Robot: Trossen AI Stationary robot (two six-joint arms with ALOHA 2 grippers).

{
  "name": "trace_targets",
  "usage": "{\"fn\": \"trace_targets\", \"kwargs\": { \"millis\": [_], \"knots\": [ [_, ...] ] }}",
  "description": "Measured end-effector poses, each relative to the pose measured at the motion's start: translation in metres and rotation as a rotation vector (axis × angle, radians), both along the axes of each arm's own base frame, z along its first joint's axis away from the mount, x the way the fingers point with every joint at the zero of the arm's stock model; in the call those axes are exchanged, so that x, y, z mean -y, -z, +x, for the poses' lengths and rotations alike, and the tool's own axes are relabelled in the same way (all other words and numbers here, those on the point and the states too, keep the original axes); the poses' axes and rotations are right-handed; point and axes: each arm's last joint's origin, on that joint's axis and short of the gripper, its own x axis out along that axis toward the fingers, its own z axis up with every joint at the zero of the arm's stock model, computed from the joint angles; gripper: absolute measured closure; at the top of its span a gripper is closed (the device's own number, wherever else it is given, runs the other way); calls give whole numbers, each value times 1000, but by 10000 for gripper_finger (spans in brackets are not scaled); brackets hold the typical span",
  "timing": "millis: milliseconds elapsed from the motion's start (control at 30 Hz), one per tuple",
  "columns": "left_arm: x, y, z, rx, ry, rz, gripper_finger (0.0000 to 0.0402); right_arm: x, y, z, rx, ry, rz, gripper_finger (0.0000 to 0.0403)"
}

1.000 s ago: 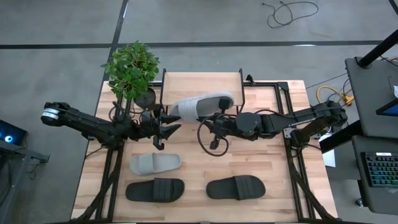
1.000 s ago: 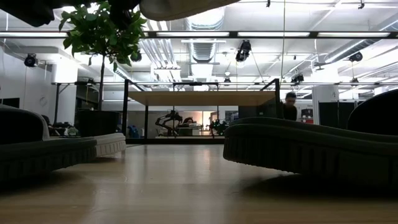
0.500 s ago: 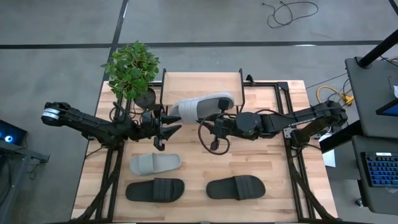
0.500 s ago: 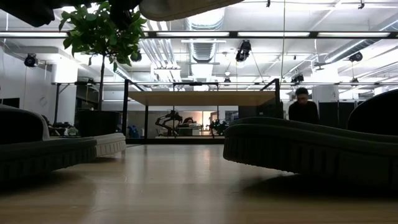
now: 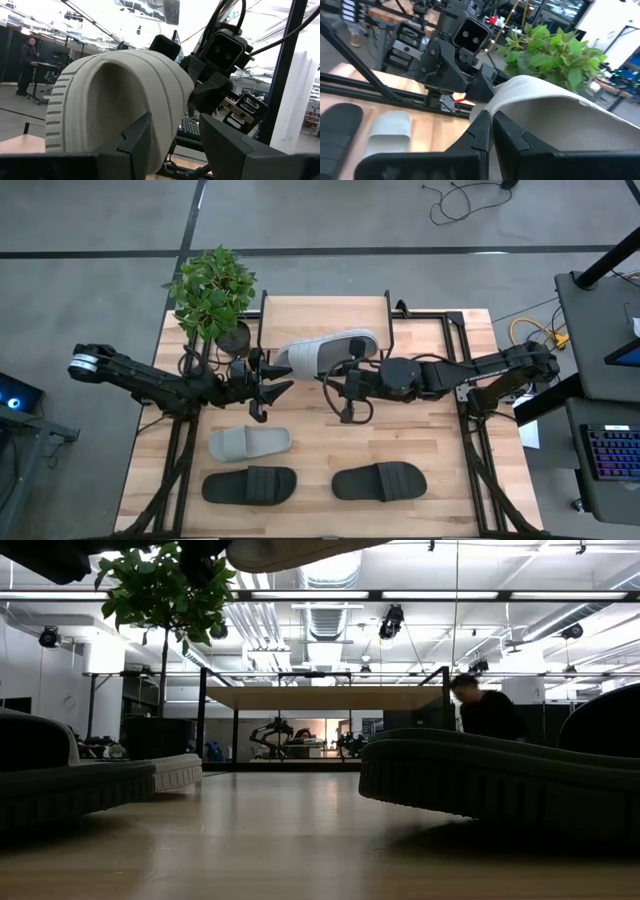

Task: Pick and place slides into the shelf
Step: Put the right grey slipper on the shelf

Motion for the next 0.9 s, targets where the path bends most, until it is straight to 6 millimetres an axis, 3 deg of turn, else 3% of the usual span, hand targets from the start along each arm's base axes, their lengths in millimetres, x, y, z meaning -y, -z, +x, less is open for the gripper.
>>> {"fn": "trace_targets", "kwargs": {
  "millis": [500, 900],
  "knots": [
    [0, -2, -1, 14, 9, 1, 253, 0, -18, -2, 25, -7, 81, 394],
    [0, -2, -2, 10, -5, 18, 253, -1, -18, -2, 23, 3, 224, 394]
  ]
}}
